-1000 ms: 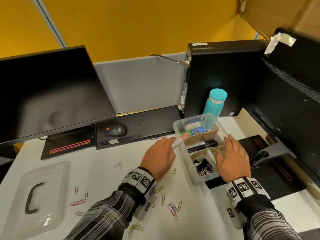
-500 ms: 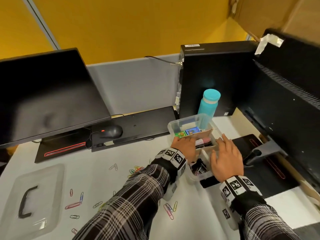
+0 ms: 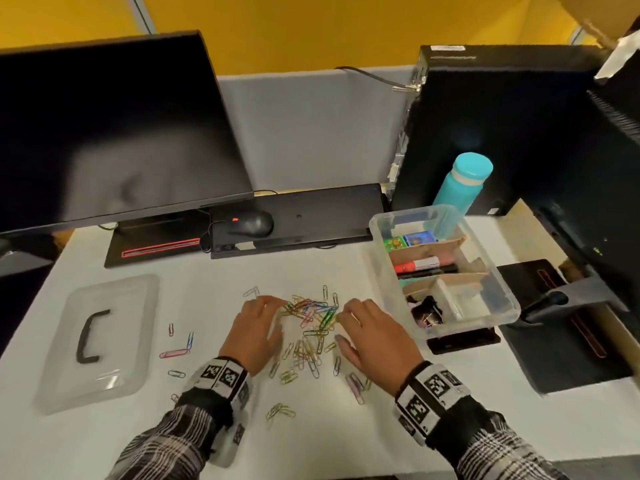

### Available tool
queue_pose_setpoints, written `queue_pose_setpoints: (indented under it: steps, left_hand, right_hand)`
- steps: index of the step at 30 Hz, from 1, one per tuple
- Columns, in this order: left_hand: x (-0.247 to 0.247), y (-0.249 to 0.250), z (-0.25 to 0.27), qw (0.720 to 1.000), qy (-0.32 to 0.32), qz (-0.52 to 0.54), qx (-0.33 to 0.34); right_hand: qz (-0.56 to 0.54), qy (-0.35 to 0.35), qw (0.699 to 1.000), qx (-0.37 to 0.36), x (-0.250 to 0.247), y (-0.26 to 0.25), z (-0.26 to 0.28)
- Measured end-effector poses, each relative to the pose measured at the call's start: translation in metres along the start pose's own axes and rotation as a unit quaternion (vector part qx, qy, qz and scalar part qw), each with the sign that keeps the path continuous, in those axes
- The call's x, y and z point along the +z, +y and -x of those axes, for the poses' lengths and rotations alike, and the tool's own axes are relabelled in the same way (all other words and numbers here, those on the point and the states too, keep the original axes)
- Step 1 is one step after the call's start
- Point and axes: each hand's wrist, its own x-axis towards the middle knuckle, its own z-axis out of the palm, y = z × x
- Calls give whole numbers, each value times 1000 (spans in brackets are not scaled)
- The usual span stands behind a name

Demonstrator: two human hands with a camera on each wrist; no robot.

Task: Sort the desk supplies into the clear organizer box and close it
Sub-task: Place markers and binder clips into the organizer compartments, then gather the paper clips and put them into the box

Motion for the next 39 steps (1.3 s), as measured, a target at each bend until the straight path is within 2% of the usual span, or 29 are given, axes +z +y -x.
queue_pose_setpoints:
  steps: [2, 4, 6, 10, 13, 15, 21, 26, 28, 30, 31, 33, 36, 39]
  left_hand:
    - [-3, -26, 23, 998, -5, -8, -63]
    - [-7, -49, 48, 993, 2, -12, -118]
    - [-12, -67, 72, 986, 26, -15, -164]
    - [-26, -91, 109, 959, 52, 12, -277]
    - [-31, -102, 122, 928, 37, 39, -369]
    - [-29, -103, 127, 915, 26, 62, -399]
    - [-11, -70, 101, 926, 33, 122, -356]
    - [4, -28, 58, 949, -2, 175, -264]
    - [-3, -28, 51, 959, 12, 160, -232]
    - [-14, -42, 53, 964, 54, 121, -230]
    - [-20, -52, 57, 964, 68, 86, -242]
    - [-28, -73, 67, 957, 57, 3, -283]
    - [-27, -85, 79, 944, -45, -102, -310]
    - [-9, -67, 80, 950, -122, -101, -270]
  right_hand:
    - [-39, -117, 991, 55, 21, -1, 3]
    - [-81, -242, 956, 145, 39, 9, 13]
    - [-93, -302, 924, 214, 49, 21, 23]
    - [-111, -342, 900, 247, 55, 25, 32]
    - [-153, -319, 903, 243, 58, 15, 24]
    - [-179, -301, 905, 243, 62, 5, 15]
    - [-227, -237, 913, 243, 84, -32, -22]
    - [-298, -169, 907, 244, 88, -40, -37]
    - [-287, -107, 921, 241, 82, -29, -38]
    - [-211, -62, 949, 228, 78, -12, -37]
    - [-167, -62, 956, 233, 76, -4, -35]
    - [-94, -131, 951, 264, 78, 5, -30]
    - [-24, -263, 926, 270, 91, -3, -21]
    - [-30, -304, 927, 217, 99, -28, -14]
